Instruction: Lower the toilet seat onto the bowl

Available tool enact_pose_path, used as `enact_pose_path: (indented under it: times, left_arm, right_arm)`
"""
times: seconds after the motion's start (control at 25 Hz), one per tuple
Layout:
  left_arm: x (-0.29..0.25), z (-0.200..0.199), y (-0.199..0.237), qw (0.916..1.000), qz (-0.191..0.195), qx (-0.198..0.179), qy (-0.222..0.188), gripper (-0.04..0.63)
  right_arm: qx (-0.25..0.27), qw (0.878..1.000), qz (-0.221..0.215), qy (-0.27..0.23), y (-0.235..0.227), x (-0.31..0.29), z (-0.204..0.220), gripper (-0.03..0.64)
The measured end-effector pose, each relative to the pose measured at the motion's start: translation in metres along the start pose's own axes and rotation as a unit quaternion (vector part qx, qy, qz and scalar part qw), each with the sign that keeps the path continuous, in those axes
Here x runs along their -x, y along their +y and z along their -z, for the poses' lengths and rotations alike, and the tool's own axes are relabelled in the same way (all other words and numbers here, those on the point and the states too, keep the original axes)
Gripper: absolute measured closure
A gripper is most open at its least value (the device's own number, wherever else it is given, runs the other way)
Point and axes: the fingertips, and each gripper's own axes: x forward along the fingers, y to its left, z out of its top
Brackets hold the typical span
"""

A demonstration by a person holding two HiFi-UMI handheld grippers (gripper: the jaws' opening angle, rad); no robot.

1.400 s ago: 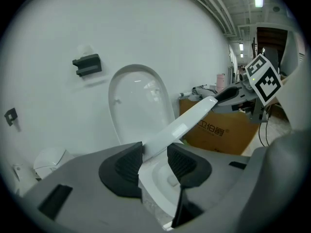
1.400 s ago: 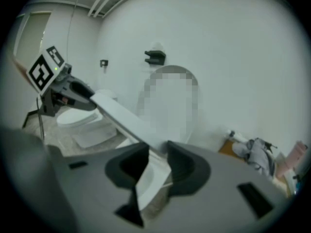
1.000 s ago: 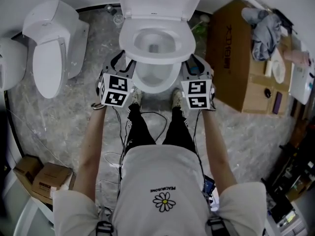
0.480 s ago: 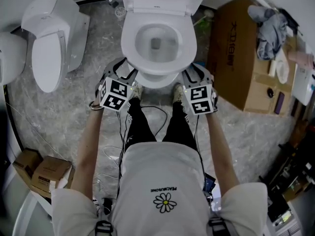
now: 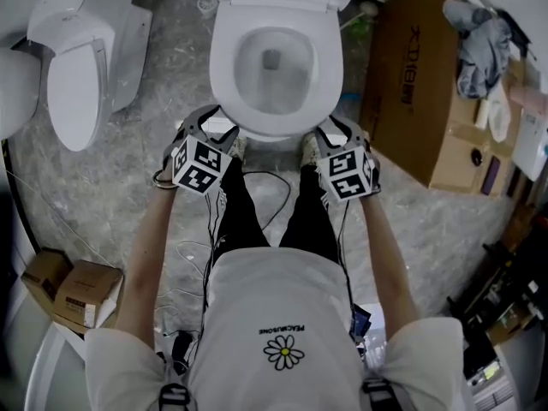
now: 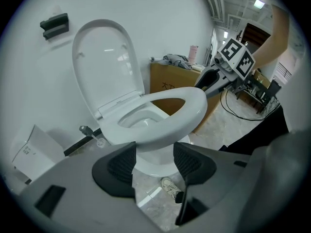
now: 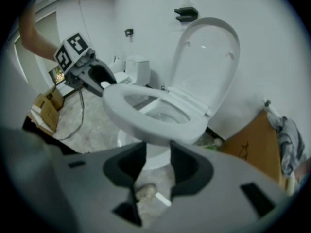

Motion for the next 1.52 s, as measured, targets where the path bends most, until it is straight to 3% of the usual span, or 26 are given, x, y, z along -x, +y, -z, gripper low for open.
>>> enact_pose_path:
  times: [0.28, 0.8, 1.04, 1.52]
  left_arm:
    - [-0.018, 0.029, -0.015, 0.9987, 0.040, 0.003, 0.030, 0.322]
    - [-0.063, 0.083, -0.033, 0.9961, 0.058, 0.020, 0.063, 0.322]
    - [-0.084, 0.108, -0.041, 0.9943, 0.070, 0.005, 0.079, 0.322]
    - [-0.125, 0.149, -0.047, 0.9882, 0.098, 0.013, 0.117, 0.322]
  right_arm:
    - [0.005, 1.000, -0.012, 0.027, 0.015, -0.020, 0.028, 0.451]
    - [0.014, 0.996, -0.031, 0.077, 0.039, -0.068, 0.078, 0.451]
    - [0.012, 0.995, -0.045, 0.091, 0.049, -0.090, 0.099, 0.462]
    - [0.010, 0.990, -0.064, 0.126, 0.058, -0.135, 0.133, 0.495]
